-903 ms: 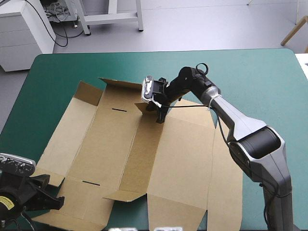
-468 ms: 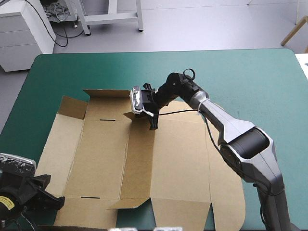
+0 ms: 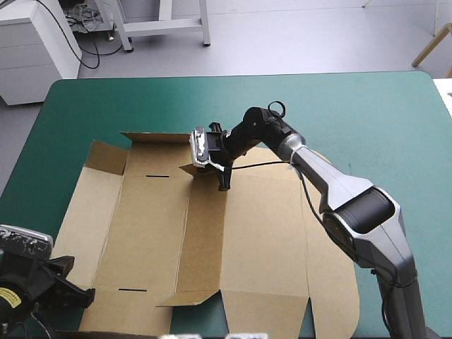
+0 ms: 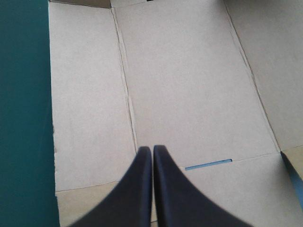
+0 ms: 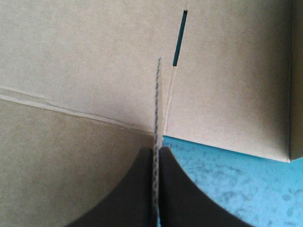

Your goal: Fold the box

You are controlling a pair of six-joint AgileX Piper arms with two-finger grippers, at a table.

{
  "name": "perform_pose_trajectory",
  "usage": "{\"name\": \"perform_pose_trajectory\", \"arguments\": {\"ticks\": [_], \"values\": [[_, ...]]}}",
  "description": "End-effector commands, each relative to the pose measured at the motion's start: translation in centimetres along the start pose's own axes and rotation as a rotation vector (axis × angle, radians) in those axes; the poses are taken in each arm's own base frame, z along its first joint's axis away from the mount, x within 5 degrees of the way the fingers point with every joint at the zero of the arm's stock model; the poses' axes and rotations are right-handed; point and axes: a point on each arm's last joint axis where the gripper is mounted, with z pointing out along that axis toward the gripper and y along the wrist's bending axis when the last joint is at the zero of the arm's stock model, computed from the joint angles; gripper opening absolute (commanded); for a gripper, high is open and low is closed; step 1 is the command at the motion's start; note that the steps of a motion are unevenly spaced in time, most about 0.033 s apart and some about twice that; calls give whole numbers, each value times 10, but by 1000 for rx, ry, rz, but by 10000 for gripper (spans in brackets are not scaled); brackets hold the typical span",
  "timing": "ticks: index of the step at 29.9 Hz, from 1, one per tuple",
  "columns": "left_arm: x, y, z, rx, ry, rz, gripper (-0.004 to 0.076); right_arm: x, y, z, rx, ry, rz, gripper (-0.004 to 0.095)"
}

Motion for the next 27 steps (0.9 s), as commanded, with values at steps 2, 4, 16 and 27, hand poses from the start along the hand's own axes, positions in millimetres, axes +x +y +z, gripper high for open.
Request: {"name": "perform_pose_trajectory", "arguments": {"ticks": [2, 4, 16, 27], "values": [[-7, 0, -6, 6, -32, -3, -10, -30, -6, -38, 101, -57, -4, 118], [-7, 0, -6, 6, -30, -3, -10, -28, -7, -39, 106, -30, 18, 201], [-6, -1, -6, 7, -24, -3, -10, -30, -12, -93, 291, 176, 43, 365], [-3, -1, -6, 12, 8, -4, -10, 25, -7, -204, 471, 485, 525, 253]]}}
